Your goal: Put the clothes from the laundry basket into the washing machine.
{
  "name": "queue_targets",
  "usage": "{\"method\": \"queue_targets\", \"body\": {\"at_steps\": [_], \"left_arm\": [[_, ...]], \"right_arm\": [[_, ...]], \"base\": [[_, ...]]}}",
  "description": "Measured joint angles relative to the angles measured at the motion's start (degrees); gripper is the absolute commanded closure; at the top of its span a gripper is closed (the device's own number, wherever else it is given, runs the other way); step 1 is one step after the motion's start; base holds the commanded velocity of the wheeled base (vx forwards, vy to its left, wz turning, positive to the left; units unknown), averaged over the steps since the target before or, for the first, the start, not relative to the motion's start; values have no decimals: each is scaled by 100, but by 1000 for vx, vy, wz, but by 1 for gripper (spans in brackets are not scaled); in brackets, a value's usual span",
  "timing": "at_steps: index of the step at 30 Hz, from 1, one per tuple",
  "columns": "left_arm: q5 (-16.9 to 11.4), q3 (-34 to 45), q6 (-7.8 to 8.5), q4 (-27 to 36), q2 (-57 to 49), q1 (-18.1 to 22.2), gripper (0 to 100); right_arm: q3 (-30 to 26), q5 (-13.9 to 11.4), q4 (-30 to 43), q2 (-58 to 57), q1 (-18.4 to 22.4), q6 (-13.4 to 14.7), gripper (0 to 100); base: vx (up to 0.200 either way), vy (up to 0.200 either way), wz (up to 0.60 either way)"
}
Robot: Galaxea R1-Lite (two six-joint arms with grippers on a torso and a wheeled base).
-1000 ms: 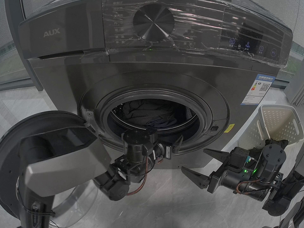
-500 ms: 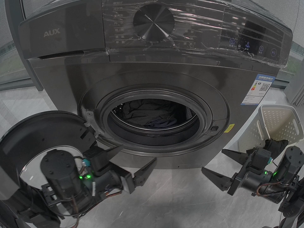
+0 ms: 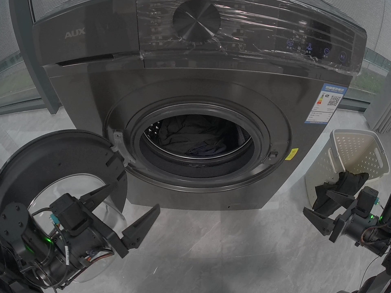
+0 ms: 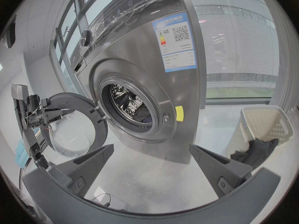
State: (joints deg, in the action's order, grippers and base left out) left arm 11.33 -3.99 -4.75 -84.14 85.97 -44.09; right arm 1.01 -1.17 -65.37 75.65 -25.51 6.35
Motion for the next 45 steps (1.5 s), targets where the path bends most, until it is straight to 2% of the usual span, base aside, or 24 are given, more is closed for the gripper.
{"method": "queue_targets", "body": {"at_steps": [6,11,19,23,26,30,34,36,39,43,45], "left_arm": [[-33,212,143,255,-568,361,0],[-40,286,196,1041,-1254,661,0],[13,300,260,3160,-2964,973,0],[-9,300,336,4161,-3967,1395,0],[-156,300,378,4868,-4774,1805,0],[-486,300,413,5905,-5888,2433,0],[-818,300,405,6983,-6844,3007,0],[-958,300,367,7396,-7189,3231,0],[-1108,300,317,7796,-7575,3489,0],[-1146,300,139,7974,-7878,3705,0],[-1162,300,115,7982,-7960,3839,0]], "right_arm": [[-2,5,1593,-1347,369,-116,0],[-2,-5,2768,-2562,805,-290,0],[0,-13,3925,-4094,1529,-477,0],[0,-41,4378,-4708,1827,-529,0],[0,-71,4741,-5141,2004,-571,0],[0,-106,5259,-5733,2166,-625,0],[0,-145,5943,-6411,2288,-706,0],[0,-66,6250,-6745,2361,-730,0],[0,127,6515,-7071,2437,-701,0],[0,185,6539,-7307,2492,-681,0],[-2,188,6539,-7368,2500,-681,0]], "base": [[-200,0,0],[-40,0,0],[0,0,0],[0,-200,0],[0,-200,0],[0,-200,0],[0,-200,0],[0,-200,0],[0,-200,0],[0,-200,0],[0,-200,0]]}}
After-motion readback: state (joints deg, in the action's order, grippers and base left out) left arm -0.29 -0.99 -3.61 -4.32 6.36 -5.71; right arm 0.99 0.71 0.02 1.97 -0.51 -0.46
